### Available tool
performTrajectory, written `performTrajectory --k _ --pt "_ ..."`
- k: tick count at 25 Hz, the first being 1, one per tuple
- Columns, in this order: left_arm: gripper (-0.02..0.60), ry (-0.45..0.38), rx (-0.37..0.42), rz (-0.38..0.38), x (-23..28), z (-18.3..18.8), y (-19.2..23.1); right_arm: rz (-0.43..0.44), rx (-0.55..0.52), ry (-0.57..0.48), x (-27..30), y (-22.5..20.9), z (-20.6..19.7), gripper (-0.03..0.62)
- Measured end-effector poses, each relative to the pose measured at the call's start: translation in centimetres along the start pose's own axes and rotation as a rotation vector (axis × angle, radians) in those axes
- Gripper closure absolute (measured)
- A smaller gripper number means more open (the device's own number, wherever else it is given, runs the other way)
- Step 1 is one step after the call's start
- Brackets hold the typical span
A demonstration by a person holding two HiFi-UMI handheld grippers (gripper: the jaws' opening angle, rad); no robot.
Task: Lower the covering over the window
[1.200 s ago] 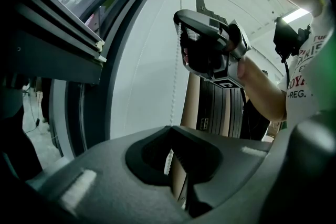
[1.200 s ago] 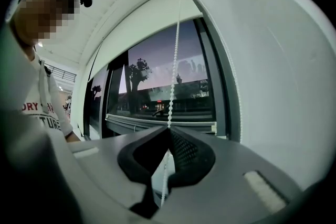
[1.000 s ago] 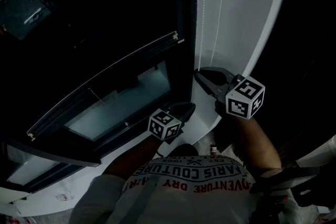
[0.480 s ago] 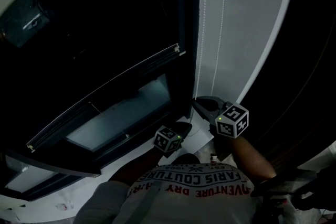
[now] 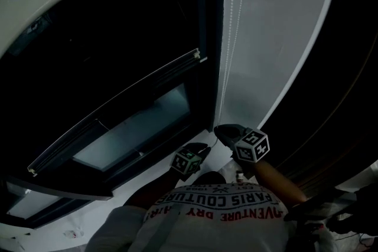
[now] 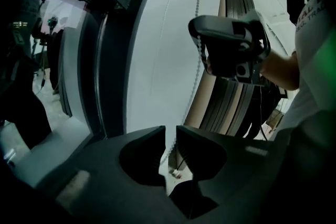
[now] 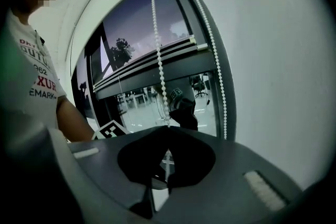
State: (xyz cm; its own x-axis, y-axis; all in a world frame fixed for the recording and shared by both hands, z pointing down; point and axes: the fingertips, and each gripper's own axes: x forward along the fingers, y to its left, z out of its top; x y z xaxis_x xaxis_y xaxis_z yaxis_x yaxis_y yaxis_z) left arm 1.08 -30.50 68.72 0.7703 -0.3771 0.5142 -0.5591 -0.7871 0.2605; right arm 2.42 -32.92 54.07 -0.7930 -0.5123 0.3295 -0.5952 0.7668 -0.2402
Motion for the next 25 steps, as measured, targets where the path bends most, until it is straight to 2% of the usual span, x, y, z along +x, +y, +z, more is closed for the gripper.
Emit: performTrajectory --k 3,7,9,12,17,19,22,25 --pt "0.489 -0.06 -0.03 -0.01 -1.1 2.4 0.0 0.005 0.003 -0.005 0.2 -0.2 0.1 0.588" --pt "0.489 -0.178 0.003 0.007 -4.1 7.8 0.3 0.002 -0.003 -0.009 0.2 -0.2 0.3 0.588" --pt "0.489 -0.243 0.029 -0.012 -5.7 11.0 0.1 -0.001 -0.003 -0.01 0.1 -0.2 0.3 0.588" --pt "0.49 -0.34 0.096 -0.067 -8.6 17.1 -1.3 -0.002 0.001 -0.007 -0.2 -0.2 -0.1 0.588" --pt "0.489 -0.519 0.172 -0.21 -14.0 28.7 -6.0 -0.005 0.008 -0.014 -0.8 -0.3 -0.1 0.588" --pt "0.488 -0.552 0.208 -0.252 -15.4 32.0 -7.8 -0.006 0.011 -0.025 -1.0 -0.2 -0.1 0.588" --pt "0.468 -0.555 0.264 -0.31 -16.5 35.1 -9.8 -0.001 0.013 -0.032 -1.0 0.1 -0.1 0.588" --pt "0.463 -0.543 0.306 -0.304 -16.9 36.8 -10.3 0.012 0.016 -0.033 -1.0 0.6 -0.3 0.588"
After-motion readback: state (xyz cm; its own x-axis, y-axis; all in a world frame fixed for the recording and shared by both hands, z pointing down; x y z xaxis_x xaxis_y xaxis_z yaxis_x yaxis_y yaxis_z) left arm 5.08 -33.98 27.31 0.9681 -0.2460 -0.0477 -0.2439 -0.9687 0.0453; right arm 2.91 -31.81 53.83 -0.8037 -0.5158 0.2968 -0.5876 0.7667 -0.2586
